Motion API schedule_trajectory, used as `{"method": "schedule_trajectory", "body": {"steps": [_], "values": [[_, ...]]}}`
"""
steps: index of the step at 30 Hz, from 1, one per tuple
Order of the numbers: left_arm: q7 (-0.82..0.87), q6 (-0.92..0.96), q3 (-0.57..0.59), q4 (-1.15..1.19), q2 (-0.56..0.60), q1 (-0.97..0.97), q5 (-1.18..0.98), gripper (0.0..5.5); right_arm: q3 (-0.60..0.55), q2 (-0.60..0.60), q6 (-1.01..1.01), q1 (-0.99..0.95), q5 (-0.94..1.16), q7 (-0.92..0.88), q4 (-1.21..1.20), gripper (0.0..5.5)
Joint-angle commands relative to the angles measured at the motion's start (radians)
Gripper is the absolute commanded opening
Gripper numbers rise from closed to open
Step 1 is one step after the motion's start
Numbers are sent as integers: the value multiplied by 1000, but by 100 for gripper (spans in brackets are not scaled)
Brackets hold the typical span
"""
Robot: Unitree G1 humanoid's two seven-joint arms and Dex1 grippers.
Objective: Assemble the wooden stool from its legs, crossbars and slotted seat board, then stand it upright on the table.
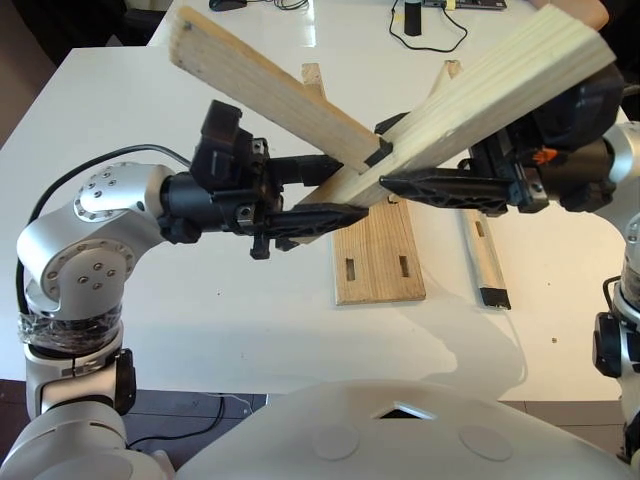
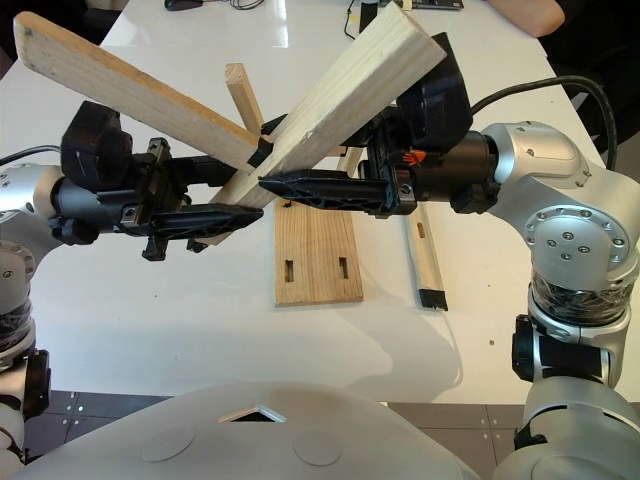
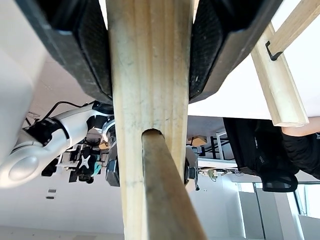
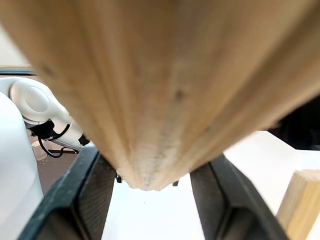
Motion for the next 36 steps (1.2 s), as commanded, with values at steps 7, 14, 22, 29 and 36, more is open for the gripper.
{"method": "schedule_trajectory", "body": {"steps": [7,14,22,29,36], "values": [[-50,-134,-124,129,17,148,340,361,-71,-46,-20,-15,-50,44,51,203],[-74,-302,-222,241,20,261,594,361,-121,-159,-36,80,-148,160,97,203],[-71,-365,-249,298,-4,297,686,361,-6,-232,-201,230,-437,302,151,203],[-103,-363,-302,201,13,376,706,361,47,-235,-274,329,-540,360,125,203],[-110,-353,-294,198,26,387,715,361,30,-289,-303,415,-551,418,78,203]]}}
